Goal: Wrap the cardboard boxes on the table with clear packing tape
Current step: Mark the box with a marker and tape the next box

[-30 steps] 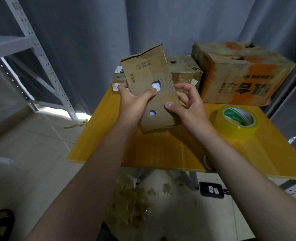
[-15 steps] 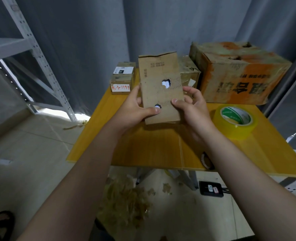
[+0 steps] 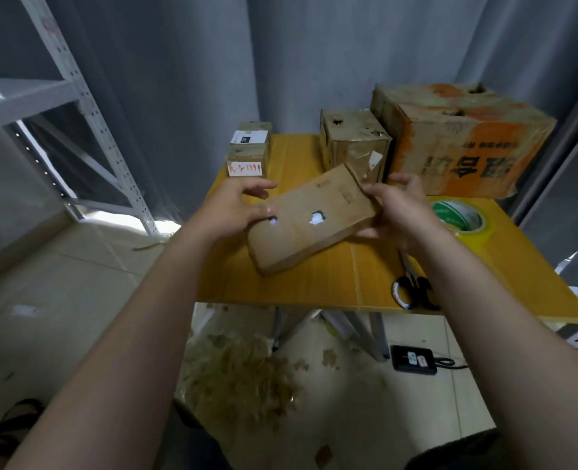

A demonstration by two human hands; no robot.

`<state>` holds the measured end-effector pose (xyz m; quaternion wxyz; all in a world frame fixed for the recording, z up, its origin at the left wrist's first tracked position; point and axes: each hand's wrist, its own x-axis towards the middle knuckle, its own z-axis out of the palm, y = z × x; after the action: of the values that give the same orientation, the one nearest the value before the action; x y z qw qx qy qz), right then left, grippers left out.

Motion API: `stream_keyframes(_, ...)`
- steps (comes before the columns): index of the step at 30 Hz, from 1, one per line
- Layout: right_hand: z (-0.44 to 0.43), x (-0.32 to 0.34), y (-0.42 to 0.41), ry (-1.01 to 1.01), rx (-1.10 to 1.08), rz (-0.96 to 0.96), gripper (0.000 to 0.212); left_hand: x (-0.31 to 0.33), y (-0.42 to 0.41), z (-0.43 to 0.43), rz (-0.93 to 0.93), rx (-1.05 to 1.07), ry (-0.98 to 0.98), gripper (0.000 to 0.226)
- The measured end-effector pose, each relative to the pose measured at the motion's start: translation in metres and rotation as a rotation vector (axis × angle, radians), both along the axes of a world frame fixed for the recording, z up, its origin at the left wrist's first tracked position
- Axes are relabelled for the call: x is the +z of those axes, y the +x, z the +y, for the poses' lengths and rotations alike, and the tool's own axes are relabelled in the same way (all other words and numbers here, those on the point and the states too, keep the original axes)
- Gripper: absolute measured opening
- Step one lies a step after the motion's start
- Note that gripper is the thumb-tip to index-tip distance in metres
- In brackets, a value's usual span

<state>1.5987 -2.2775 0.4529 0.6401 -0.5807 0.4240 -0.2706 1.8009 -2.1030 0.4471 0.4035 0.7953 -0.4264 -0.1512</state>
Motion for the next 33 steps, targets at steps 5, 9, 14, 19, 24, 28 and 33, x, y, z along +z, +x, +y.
stream_keyframes(5, 0.002, 0.004, -0.009, -0.394, 0.090, 0.396, 0.007, -0.001, -0.024, -0.011, -0.051, -0.174, 0.218, 0.056)
stream_keyframes(9, -0.009, 0.007, -0.027, -0.779, -0.050, 0.548, 0.019, -0.003, -0.038, -0.019, -0.129, -0.204, 0.311, 0.056)
stream_keyframes(14, -0.046, -0.001, -0.050, -0.601, 0.056, 0.968, 0.046, -0.002, -0.044, -0.027, -0.155, -0.189, 0.340, 0.048)
stream_keyframes(19, -0.047, -0.012, -0.062, -0.635, 0.033, 0.849, 0.058, 0.005, -0.071, -0.033, -0.219, -0.201, 0.352, 0.044)
stream_keyframes(24, -0.024, 0.027, -0.063, -0.457, -0.057, 0.188, 0.061, 0.030, -0.105, -0.036, -0.117, -0.235, 0.060, 0.042)
stream_keyframes(28, 0.015, 0.062, -0.053, -0.324, 0.078, -0.093, 0.052, 0.055, -0.131, -0.038, 0.075, -0.206, -0.142, 0.042)
stream_keyframes(33, 0.054, 0.085, -0.044, -0.427, 0.163, -0.076, 0.043, 0.069, -0.135, -0.018, 0.201, -0.050, -0.316, 0.021)
